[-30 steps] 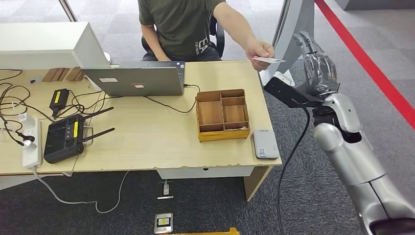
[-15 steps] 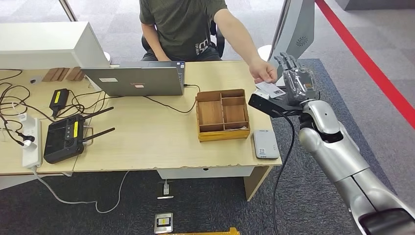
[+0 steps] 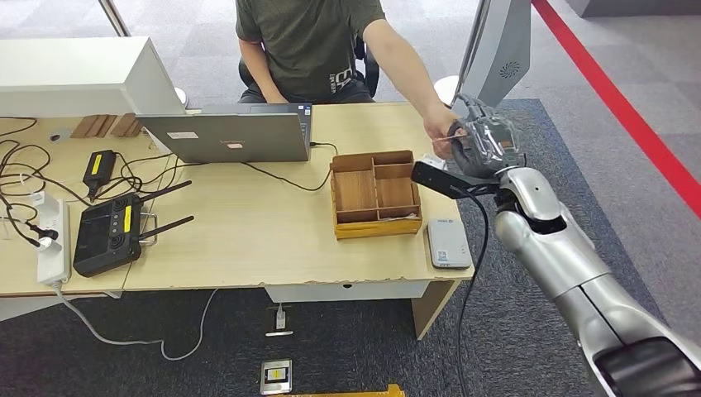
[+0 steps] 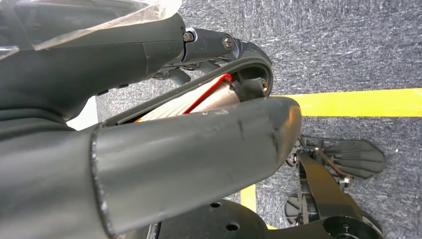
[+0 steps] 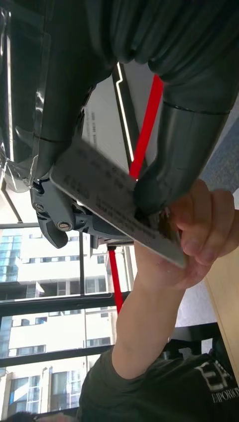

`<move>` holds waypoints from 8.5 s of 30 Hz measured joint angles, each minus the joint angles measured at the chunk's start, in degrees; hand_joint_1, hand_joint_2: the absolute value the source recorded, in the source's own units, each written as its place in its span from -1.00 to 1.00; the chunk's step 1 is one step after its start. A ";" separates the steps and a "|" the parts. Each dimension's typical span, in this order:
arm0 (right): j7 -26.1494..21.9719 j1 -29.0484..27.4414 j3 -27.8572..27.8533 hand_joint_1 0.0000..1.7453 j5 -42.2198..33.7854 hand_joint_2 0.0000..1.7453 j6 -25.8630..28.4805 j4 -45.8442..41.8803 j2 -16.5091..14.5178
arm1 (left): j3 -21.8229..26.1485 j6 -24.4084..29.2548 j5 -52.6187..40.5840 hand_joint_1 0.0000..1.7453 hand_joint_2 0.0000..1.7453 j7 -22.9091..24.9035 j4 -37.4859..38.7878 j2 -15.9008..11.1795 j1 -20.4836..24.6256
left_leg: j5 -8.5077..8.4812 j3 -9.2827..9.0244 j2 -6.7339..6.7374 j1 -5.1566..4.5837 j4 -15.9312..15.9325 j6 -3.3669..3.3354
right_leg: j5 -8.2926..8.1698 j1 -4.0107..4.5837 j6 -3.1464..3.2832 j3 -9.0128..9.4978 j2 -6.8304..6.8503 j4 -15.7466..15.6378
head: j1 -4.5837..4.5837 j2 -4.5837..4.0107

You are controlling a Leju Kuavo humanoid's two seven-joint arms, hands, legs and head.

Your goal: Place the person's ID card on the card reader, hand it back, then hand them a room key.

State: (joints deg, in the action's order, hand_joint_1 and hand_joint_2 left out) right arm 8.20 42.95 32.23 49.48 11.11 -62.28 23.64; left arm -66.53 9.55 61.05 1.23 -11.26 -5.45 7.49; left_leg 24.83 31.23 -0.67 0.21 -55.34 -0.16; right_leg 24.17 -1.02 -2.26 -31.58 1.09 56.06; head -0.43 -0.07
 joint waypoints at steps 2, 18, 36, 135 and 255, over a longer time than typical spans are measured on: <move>-0.82 0.75 0.45 1.00 -0.44 1.00 0.85 1.34 -0.62 | 0.00 0.35 0.22 -1.00 -1.00 0.04 0.00 0.02 0.00 | 0.00 0.00 0.00 0.00 0.00 0.00 | 0.00 0.00 0.00 0.00 0.00 0.00 | 0.00 0.00; -3.19 5.91 3.49 1.00 -2.48 1.00 2.89 10.75 -4.57 | 0.02 1.77 1.33 -1.00 -1.00 0.65 0.00 0.08 -0.11 | 0.00 -0.01 0.03 0.00 -0.02 0.00 | -0.01 0.00 0.00 0.00 -0.01 -0.01 | 0.00 0.00; -1.82 4.28 4.65 1.00 -2.16 1.00 3.10 15.74 -2.08 | 0.04 1.78 1.85 -1.00 -1.00 1.08 0.00 0.20 -0.37 | 0.02 -0.03 0.08 -0.01 -0.06 -0.03 | -0.01 -0.01 0.00 -0.03 -0.02 -0.03 | 0.00 0.00; -5.17 -14.23 4.32 1.00 -8.23 1.00 4.35 15.17 2.42 | 0.04 0.62 -0.35 -1.00 -1.00 2.62 -0.02 -0.57 -0.24 | 0.05 -0.22 0.27 -0.01 -0.05 -0.05 | -0.02 -0.01 0.00 0.14 -0.12 -0.06 | -0.01 0.00; 10.36 -5.26 0.64 -1.00 -2.68 -1.00 -10.93 -10.93 2.27 | 0.27 1.39 1.80 -1.00 -1.00 3.56 0.00 -1.44 -0.83 | 0.11 -0.10 0.30 0.00 -0.09 -0.04 | -0.07 0.01 0.02 -0.04 -0.21 -0.08 | -0.01 0.00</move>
State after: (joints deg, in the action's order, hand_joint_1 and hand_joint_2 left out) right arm 18.56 37.69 32.88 46.80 0.18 -73.20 25.91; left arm -66.26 10.94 62.85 4.79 -11.26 -6.89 6.66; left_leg 24.94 31.13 -0.38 0.21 -55.44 -0.20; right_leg 24.10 -1.01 -2.24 -31.62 0.88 55.98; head -0.44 -0.07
